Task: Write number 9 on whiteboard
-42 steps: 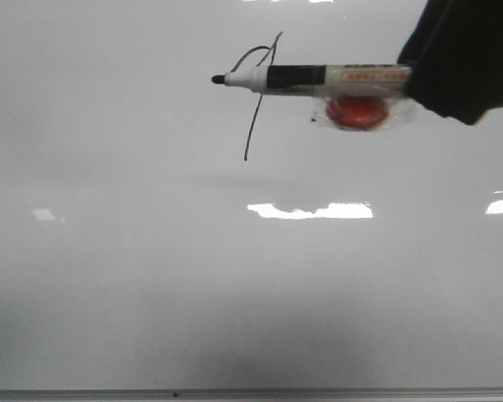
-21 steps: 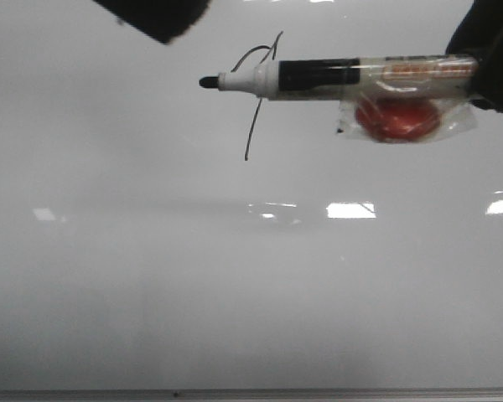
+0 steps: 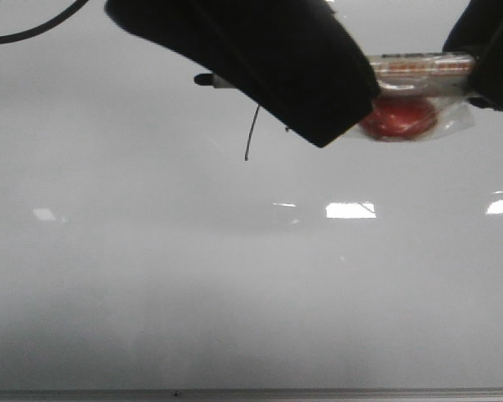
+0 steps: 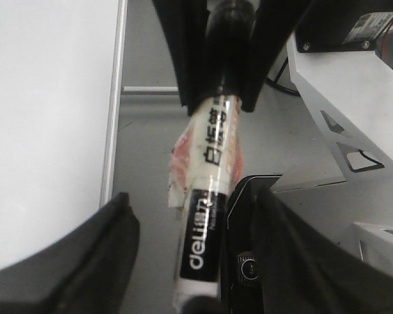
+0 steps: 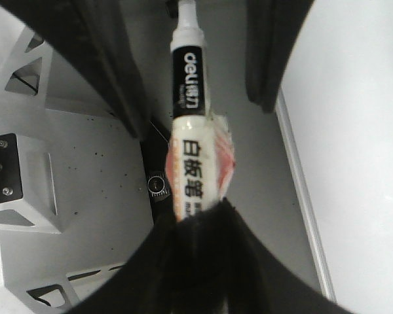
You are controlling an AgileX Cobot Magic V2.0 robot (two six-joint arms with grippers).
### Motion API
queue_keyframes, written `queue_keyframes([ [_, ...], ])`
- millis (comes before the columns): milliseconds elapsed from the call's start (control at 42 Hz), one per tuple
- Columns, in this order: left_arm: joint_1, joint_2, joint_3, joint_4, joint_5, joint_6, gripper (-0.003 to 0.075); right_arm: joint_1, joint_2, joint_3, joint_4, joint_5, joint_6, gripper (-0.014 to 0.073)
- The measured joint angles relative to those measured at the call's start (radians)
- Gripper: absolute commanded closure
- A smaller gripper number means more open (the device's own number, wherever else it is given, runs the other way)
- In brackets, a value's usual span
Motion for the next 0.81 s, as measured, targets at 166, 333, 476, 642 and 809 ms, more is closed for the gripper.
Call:
queue_keyframes([
  [166,0.0,0.0,0.0,0.0,-0.001,0.0,0.0617,0.0,0.0,0.0,0.0,0.0,0.0,0.0543],
  [333,-0.002,0.0,0.0,0.01,0.007,0.005,0.0671,0.0,0.0,0.0,0.0,-0.007,-0.004,0.014],
  [476,-0.002,-0.013,-0.012,0.17,0.003,-0.156,0.0671,-0.027,-0.044,-0.025,-0.066,-0.003,0.1,0.0066],
  [642,0.0,-0.118,-0.036,0.595,0.019,-0.635,0.0671,-0.106,-0.166,-0.045,-0.296,0.005,0.365,0.0066],
  [809,0.07,-0.243,-0.031,0.875,0.061,-1.009,0.0671,-0.127,-0.201,-0.045,-0.381,0.017,0.47,0.0066],
])
